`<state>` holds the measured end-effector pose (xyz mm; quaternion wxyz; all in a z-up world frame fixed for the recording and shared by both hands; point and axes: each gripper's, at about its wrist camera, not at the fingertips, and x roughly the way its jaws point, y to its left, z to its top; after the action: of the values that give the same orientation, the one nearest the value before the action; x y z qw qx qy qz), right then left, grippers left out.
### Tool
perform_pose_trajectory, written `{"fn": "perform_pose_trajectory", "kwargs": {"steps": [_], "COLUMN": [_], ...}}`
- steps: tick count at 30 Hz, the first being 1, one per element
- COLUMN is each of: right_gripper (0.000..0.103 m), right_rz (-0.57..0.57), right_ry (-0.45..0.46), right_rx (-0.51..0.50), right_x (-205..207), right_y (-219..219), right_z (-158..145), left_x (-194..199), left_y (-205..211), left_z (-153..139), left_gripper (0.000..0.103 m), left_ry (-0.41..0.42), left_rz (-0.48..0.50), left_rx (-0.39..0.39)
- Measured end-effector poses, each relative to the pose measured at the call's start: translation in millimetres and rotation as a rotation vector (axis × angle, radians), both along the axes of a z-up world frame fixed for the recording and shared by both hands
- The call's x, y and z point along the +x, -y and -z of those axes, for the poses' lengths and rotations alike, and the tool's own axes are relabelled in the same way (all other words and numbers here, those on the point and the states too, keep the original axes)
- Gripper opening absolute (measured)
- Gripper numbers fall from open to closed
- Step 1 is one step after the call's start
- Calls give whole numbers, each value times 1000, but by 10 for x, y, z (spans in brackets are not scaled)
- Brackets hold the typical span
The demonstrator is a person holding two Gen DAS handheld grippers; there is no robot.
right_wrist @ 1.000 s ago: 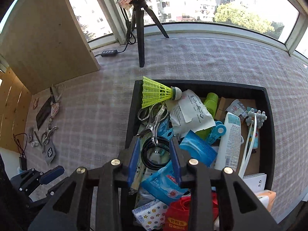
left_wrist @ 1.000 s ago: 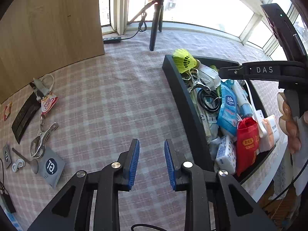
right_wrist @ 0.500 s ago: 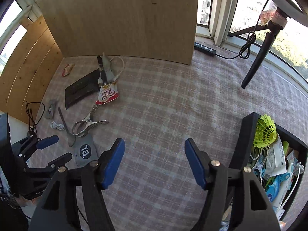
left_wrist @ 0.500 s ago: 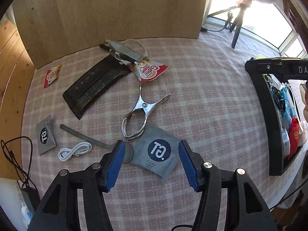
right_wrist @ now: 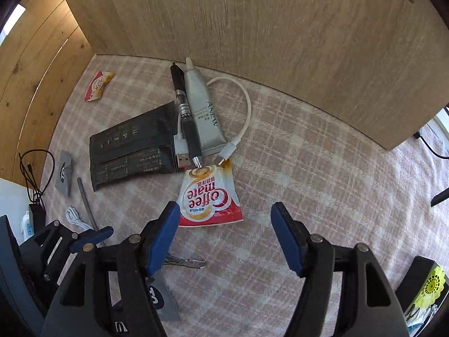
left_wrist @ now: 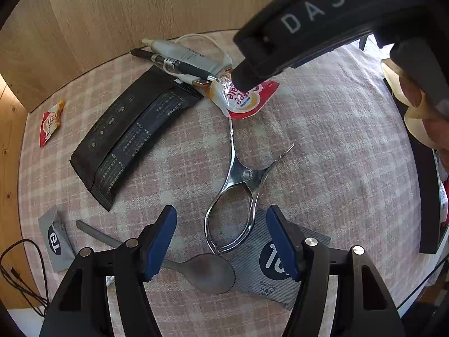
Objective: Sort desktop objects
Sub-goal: 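Move both grippers back to the table over the clippers and sachet, then grasp the Coffee-mate sachet with the right gripper while the left grasps the metal nail clippers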
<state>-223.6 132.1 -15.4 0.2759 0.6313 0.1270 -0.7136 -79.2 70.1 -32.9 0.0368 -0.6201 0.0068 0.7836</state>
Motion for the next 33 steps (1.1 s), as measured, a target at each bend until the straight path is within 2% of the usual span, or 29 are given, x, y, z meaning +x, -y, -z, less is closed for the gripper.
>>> {"fn": "perform_pose_trajectory", "kwargs": {"steps": [5, 10, 13, 14, 16, 18, 21, 28, 30, 32, 33], "right_gripper": [66, 66, 66, 66, 64, 54, 50, 41, 29, 1, 1], "right_rz": [-21, -26, -14, -9, -3, -7, -2, 18, 35, 53, 63], "right_ry": [16, 24, 16, 17, 19, 4, 7, 13, 12, 20, 17], "right_rx": [12, 56, 58, 60, 55, 63, 51, 7, -8, -22, -23], "right_x": [-14, -11, -25, -31, -32, -17, -5, 57, 101, 115, 117], "right_y": [151, 196, 157, 137, 89, 41, -52, -324, -429, -538, -587], "right_z": [121, 258, 270, 270, 262, 249, 235, 196, 157, 116, 110], "left_x": [-18, -3, -14, -20, -21, -7, 18, 80, 103, 115, 113], "left_y": [-12, -30, -16, -1, 24, 10, -20, 21, 6, -9, -19], "left_z": [63, 102, 91, 81, 77, 77, 75, 53, 40, 21, 17], "left_gripper": [64, 57, 47, 38, 37, 36, 35, 34, 34, 34, 34], "left_ry": [-4, -22, -27, -30, -32, -37, -45, -50, -52, -55, -54], "left_rz": [-4, -15, -40, -49, -65, -59, -54, -94, -91, -90, -87], "left_rx": [13, -5, -19, -13, -6, -15, -29, 11, 4, -1, -1]}}
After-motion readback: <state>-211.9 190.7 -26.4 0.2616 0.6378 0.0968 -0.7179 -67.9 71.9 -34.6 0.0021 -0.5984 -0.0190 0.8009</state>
